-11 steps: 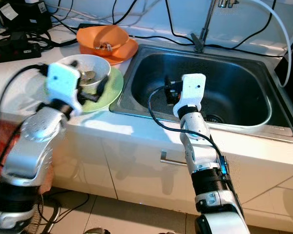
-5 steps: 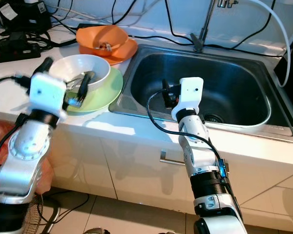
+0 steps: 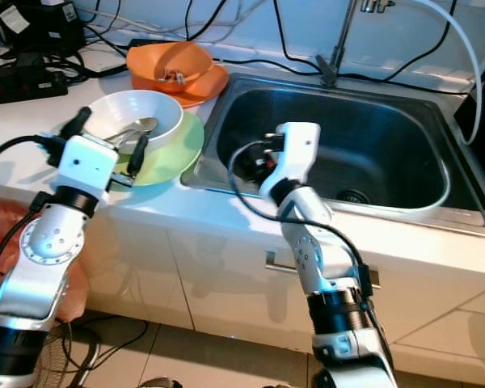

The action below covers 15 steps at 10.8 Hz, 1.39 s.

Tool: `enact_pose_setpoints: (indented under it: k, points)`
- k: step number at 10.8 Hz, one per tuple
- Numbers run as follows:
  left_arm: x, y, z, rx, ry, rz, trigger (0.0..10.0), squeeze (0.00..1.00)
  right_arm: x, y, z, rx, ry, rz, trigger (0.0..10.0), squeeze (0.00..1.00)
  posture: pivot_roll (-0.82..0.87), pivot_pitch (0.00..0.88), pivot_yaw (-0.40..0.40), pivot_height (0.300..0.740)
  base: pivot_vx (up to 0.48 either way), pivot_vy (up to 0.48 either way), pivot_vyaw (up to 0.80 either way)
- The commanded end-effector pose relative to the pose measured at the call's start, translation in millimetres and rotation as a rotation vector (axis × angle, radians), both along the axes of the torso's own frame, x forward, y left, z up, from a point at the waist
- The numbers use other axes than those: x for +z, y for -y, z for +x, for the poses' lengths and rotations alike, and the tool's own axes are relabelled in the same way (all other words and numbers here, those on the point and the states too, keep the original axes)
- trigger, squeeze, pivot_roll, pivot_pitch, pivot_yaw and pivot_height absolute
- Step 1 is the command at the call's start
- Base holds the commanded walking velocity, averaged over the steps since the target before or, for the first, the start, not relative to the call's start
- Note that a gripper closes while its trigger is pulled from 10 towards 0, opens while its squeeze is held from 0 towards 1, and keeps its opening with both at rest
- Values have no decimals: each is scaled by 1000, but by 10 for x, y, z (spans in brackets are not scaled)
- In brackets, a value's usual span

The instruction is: Kitchen organization

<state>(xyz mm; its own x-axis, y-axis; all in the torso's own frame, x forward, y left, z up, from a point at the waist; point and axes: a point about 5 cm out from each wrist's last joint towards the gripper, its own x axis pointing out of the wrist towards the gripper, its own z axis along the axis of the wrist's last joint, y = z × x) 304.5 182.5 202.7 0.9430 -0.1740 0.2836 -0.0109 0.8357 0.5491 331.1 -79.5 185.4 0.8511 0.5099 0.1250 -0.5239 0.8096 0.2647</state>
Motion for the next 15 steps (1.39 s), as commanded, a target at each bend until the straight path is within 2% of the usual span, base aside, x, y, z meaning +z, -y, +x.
enact_pose_setpoints:
  k: [1, 3, 4, 5, 6, 7, 8, 10, 14, 15]
  points:
    - [18, 36, 15, -25, 9, 16, 10000, 0, 15, -1, -42, 44, 0, -13, 10000, 0, 128, 68, -35, 740, 0, 0, 0]
    - [-47, 63, 33, -54, -12, 32, 10000, 0, 16, -2, -152, 128, -16, -39, 10000, 0, 119, 71, -36, 740, 0, 0, 0]
    - [-113, 80, 47, -71, -37, 40, 6078, 0, 40, -11, -214, 165, -14, -43, 10000, 0, 114, 72, -35, 740, 0, 0, 0]
    - [-128, 98, 57, -92, -45, 54, 588, 0, 65, -35, -253, 199, -12, -35, 10000, 0, 114, 72, -35, 740, 0, 0, 0]
    - [-144, 95, 69, -99, -56, 55, 0, 0, 106, -85, -328, 271, -5, -27, 10000, 0, 116, 70, -35, 740, 0, 0, 0]
    - [-159, 81, 72, -95, -61, 62, 1137, 0, 117, -96, -358, 298, -5, -29, 10000, 0, 117, 70, -34, 740, 0, 0, 0]
    - [-179, 48, 74, -85, -68, 76, 10000, 0, 132, -111, -409, 342, -3, -32, 10000, 0, 117, 70, -36, 740, 0, 0, 0]
    - [-156, -14, 80, -63, -55, 83, 10000, 0, 151, -118, -465, 385, -5, -25, 10000, 0, 118, 69, -37, 740, 0, 0, 0]
    - [-137, -59, 86, -50, -47, 86, 10000, 0, 139, -129, -487, 384, -12, -34, 10000, 0, 119, 69, -33, 740, 0, 0, 0]
    - [-134, -64, 91, -52, -48, 83, 9490, 0, 141, -130, -486, 380, -11, -37, 10000, 0, 119, 69, -32, 740, 0, 0, 0]
